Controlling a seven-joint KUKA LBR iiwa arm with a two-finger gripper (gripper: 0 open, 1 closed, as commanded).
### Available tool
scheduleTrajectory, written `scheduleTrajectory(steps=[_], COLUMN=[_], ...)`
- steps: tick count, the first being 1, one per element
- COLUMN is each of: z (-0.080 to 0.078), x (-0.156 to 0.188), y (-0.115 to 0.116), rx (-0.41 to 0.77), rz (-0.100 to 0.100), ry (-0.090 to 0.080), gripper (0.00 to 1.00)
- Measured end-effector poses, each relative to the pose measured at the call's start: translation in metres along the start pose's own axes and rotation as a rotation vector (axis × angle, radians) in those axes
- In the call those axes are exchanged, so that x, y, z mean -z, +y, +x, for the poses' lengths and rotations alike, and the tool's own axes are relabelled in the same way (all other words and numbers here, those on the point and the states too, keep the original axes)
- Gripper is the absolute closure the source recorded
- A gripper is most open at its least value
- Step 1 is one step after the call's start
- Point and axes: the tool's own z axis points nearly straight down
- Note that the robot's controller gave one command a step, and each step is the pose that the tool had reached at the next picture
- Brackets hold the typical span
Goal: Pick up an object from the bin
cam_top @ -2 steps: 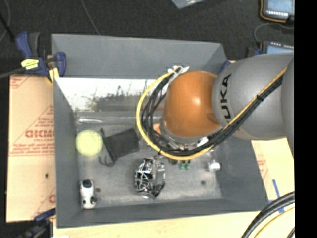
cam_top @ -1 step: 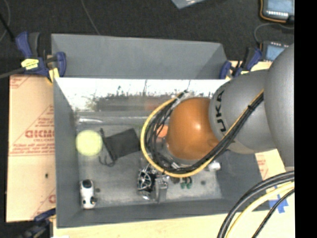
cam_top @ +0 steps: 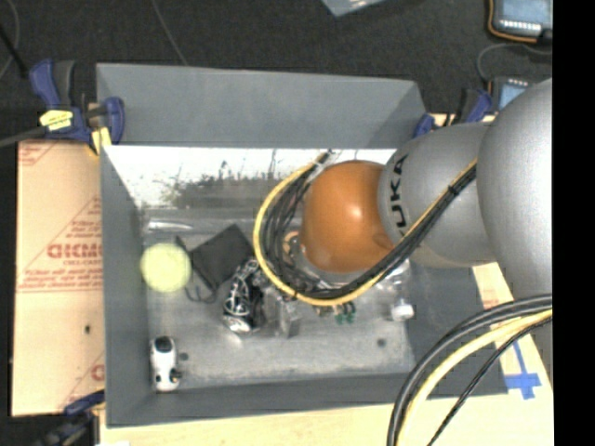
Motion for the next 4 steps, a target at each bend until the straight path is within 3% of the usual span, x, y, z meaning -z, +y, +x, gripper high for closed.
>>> scheduleTrajectory(steps=[1,2,3,4], z=[0.000,-0.006,-0.005,-0.008], x=[0.000,0.038,0.063,0.064], y=[0.000,0.003,0.000,0.007], rx=[-0.001,0.052,0.019,0.035], rz=[0.000,0.000,0.000,0.001], ry=[0.000,0.005,-0.006,-0.005], gripper=[1.00,1.00,1.00,1.00])
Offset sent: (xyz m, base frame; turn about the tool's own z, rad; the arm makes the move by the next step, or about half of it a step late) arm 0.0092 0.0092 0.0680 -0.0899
